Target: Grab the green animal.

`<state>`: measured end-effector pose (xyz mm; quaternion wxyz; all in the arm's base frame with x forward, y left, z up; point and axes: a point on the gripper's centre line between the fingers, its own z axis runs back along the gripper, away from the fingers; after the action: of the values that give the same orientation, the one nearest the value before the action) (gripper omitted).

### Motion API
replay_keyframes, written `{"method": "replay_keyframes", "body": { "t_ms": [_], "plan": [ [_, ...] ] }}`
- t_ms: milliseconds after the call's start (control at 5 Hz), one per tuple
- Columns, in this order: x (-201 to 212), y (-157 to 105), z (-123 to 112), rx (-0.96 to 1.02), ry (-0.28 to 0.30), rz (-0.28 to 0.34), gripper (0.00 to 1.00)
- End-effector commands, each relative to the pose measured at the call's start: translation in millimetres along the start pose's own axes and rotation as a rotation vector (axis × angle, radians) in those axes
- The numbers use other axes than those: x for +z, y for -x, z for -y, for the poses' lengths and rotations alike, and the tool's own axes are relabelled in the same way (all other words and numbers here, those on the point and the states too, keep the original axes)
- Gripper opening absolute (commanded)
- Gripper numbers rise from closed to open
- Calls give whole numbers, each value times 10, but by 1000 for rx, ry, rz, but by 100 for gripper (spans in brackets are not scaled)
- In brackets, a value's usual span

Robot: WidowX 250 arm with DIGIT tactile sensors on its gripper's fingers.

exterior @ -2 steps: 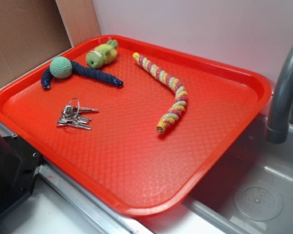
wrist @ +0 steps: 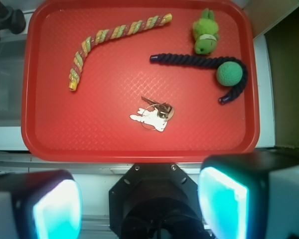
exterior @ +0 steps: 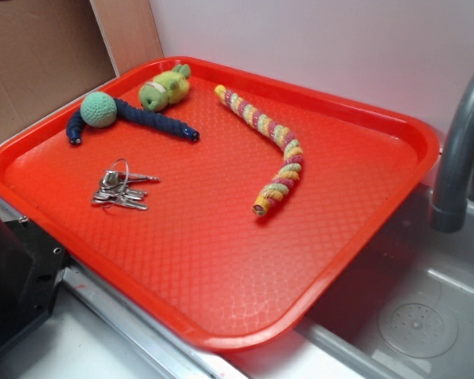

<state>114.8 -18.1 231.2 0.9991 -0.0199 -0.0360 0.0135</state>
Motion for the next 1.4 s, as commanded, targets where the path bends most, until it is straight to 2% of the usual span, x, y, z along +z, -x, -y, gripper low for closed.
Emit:
{"method": "replay_keyframes", "body": {
  "t_ms": [0, 200, 400, 800, 1200],
  "plan": [
    [-261, -313, -277, 149, -43, 121, 100],
    [-537, -496, -434, 200, -123, 202, 100],
    [-779, -652, -603, 233, -148, 234, 100],
    [-1182, -985, -871, 317, -295, 288, 100],
    [-1428, -1242, -1075, 352, -373, 349, 100]
  ]
}}
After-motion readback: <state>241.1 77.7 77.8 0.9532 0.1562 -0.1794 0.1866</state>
